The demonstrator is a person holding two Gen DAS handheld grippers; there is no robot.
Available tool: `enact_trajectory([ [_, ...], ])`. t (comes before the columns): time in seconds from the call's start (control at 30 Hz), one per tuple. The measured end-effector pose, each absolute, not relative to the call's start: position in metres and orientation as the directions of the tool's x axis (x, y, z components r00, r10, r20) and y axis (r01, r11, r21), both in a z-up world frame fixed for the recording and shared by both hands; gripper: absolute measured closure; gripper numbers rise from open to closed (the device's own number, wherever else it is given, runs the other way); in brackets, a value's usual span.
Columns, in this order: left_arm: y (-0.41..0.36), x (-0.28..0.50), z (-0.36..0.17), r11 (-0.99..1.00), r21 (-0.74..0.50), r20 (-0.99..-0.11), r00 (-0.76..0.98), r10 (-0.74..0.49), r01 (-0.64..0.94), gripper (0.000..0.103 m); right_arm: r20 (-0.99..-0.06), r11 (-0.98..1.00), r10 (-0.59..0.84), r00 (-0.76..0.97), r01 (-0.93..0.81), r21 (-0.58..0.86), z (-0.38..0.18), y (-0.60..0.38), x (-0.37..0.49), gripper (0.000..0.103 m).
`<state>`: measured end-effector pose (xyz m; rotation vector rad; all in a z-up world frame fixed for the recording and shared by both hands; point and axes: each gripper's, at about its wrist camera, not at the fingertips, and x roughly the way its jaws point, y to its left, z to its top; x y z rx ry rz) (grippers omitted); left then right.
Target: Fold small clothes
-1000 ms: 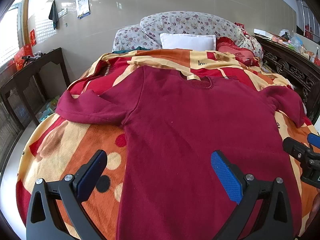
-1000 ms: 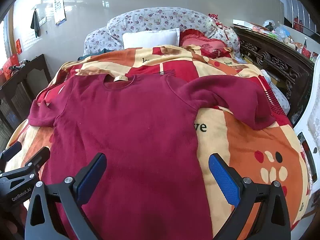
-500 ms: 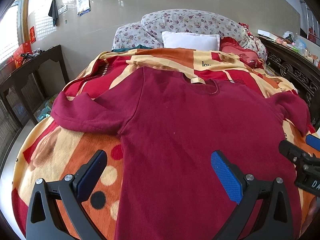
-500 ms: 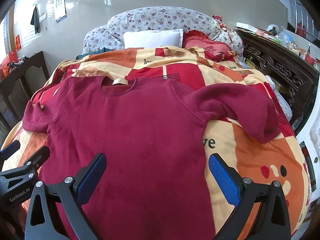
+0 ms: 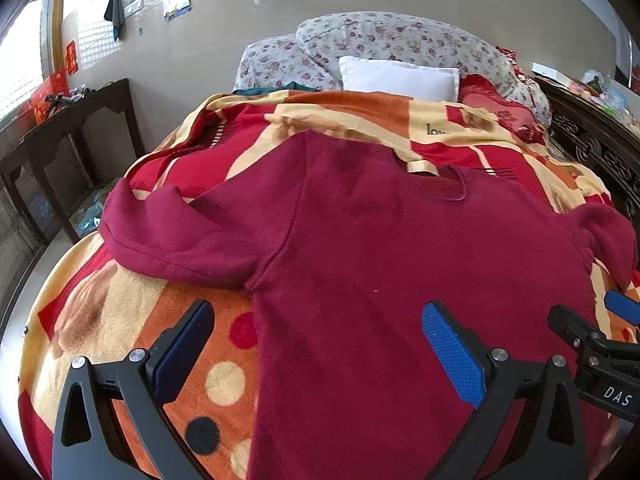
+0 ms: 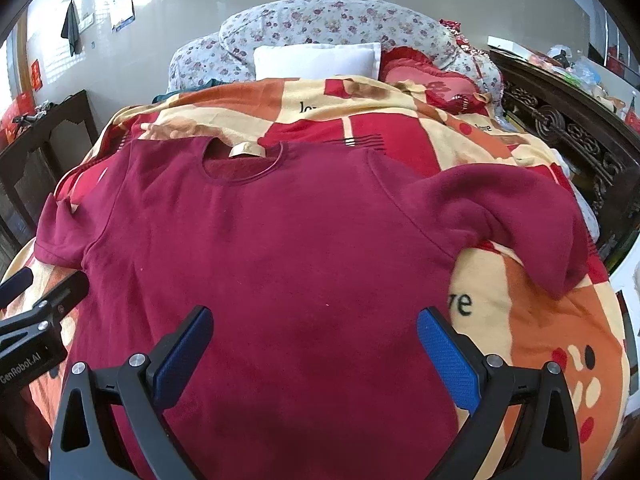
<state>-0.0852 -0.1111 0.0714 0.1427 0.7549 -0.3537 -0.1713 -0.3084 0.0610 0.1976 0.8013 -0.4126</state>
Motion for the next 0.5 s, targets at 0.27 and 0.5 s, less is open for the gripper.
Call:
enact_trajectory([
  [0.27, -0.071, -0.055, 0.069, 0.953, -0.028, -0.71, 0.666, -0.231, 0.301, 0.0, -0.743, 0.93, -0.229, 0.629, 0.368, 0.025, 0.048, -0.3, -0.142, 0.0],
  [0.5, 0.027, 0.009, 0.067, 0.993, -0.083, -0.73, 0.673, -0.119, 0.086, 0.0, -0.735, 0.95, -0.186, 0.652, 0.309, 0.033, 0.048, -0.284, -0.127, 0.003],
])
